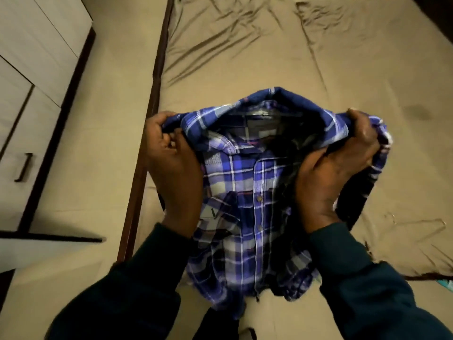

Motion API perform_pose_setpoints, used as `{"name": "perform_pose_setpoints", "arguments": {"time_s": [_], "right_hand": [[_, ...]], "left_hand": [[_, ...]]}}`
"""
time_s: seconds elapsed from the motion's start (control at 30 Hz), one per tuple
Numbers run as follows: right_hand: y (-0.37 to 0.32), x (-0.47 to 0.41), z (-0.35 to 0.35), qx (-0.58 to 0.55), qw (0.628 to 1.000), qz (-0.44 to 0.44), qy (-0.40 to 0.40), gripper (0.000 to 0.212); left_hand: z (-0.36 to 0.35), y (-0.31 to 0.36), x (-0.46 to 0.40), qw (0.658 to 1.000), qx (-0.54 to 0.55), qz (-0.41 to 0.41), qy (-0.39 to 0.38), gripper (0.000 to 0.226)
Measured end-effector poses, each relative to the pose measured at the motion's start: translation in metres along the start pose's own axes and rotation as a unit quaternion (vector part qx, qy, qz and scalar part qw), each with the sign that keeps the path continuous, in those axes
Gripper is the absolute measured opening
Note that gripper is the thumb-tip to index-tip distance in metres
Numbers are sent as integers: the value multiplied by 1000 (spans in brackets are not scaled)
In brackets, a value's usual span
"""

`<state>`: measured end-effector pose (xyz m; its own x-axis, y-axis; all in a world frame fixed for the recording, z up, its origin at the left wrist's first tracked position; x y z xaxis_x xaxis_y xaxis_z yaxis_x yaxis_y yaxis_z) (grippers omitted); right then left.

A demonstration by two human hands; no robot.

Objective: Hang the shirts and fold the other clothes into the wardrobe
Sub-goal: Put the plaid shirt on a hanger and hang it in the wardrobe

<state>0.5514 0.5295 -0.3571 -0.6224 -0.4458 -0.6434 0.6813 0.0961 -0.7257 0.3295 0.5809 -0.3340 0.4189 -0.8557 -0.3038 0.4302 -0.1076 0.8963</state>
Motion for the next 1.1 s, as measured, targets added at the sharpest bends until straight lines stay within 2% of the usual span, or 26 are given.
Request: {"name": "perform_pose_setpoints", "arguments": {"time_s": [0.03, 0.1, 0.17, 0.23, 0.33, 0.4, 0.5, 0.6, 0.7, 0.8, 0.93, 1.1], "right_hand": [[15, -8, -26, 7, 999, 46, 3, 54], [59, -18, -91, 37, 997, 56, -36, 60], [115, -16, -163, 94, 986, 34, -133, 70], [170, 10, -216, 146, 958, 14, -246, 77], [225, 74, -250, 185, 917, 4, -354, 69], [251, 119, -251, 195, 893, -15, -406, 61], [283, 172, -231, 199, 858, -53, -470, 54], [311, 202, -212, 228, 818, -100, -519, 55], [328, 220, -203, 249, 789, -103, -551, 61], [339, 232, -204, 253, 768, -104, -579, 65], [341, 235, -205, 258, 763, -89, -586, 67], [333, 228, -197, 265, 769, -60, -579, 63]], "left_hand": [[-30, -17, -21, 1000, -18, 14, -6, 22], [-91, -69, -59, 998, -60, 21, -22, 27], [-150, -130, -82, 988, -130, 31, -76, 39], [-205, -200, -88, 965, -203, 76, -144, 51], [-248, -282, -50, 929, -265, 84, -245, 51], [-259, -318, -13, 904, -283, 76, -312, 52], [-255, -354, 27, 870, -332, 56, -360, 61], [-247, -388, 52, 842, -356, 27, -405, 77], [-238, -412, 67, 821, -370, -24, -433, 95], [-235, -428, 70, 817, -367, -60, -440, 100], [-236, -436, 70, 815, -376, -82, -433, 101], [-232, -424, 69, 823, -363, -55, -434, 102]]}}
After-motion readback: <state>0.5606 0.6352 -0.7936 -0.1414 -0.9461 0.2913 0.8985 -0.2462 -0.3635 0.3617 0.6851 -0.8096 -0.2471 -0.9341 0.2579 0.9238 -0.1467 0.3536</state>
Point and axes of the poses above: each hand's wrist, its own x-axis away from the middle knuckle, its own z-axis out of the back of the hand, y = z × x, the point moved 3 cm from there along -x, towards the middle knuckle, and after that the axes turned 11 degrees about -x, right-handed, at the moved point
